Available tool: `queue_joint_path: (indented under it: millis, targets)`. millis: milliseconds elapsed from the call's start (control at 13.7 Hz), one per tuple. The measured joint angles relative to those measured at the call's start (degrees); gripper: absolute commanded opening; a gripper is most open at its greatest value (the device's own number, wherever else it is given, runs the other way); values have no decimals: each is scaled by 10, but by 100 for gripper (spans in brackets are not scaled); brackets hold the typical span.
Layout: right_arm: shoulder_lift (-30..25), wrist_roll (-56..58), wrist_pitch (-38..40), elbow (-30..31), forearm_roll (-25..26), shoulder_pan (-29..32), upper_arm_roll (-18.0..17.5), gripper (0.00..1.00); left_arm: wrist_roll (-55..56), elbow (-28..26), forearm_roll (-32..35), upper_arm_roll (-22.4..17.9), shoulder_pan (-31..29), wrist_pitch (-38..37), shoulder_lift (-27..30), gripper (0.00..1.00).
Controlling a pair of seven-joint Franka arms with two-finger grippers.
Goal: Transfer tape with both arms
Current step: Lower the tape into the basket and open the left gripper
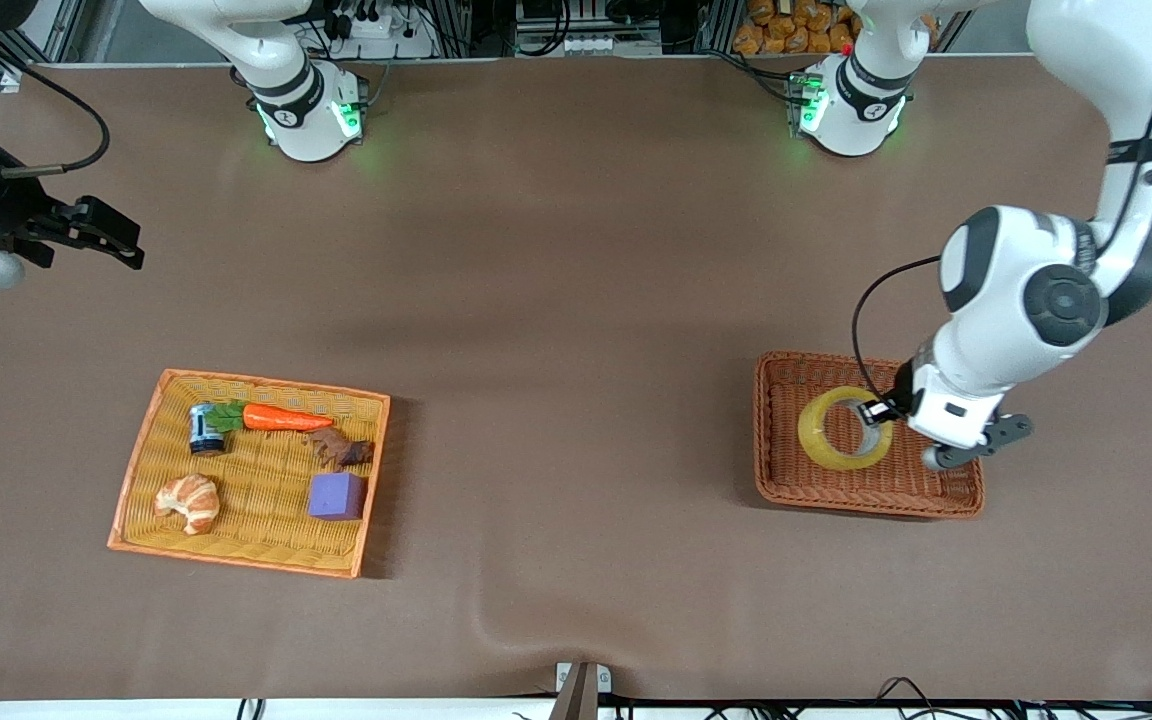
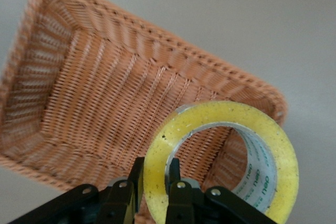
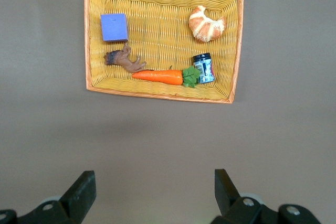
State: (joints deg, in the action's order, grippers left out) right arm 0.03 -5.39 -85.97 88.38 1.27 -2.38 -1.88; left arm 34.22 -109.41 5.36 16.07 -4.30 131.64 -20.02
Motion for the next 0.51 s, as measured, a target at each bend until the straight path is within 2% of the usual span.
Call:
queue_joint_path:
  millis: [146, 219, 292, 365, 438, 511]
  targets:
    - [2, 0, 1, 0, 0, 0, 0, 100, 0, -55, 22, 0, -10, 58, -1, 1]
    - [3, 0, 2, 0, 0, 0, 0, 100, 0, -71, 34, 0, -20, 83, -2, 8]
    - [4, 0, 4, 0, 0, 0, 0, 100, -2, -82, 44, 0, -30, 102, -5, 25]
    - [6, 0, 5, 1, 0, -1, 0, 100, -3, -87, 51, 0, -38, 114, -10, 64]
    - [8, 0, 6, 2, 0, -2, 0, 100, -4, -89, 57, 0, -45, 118, -13, 100]
    - [9, 0, 6, 4, 0, -2, 0, 100, -10, -89, 60, 0, -51, 122, -14, 100]
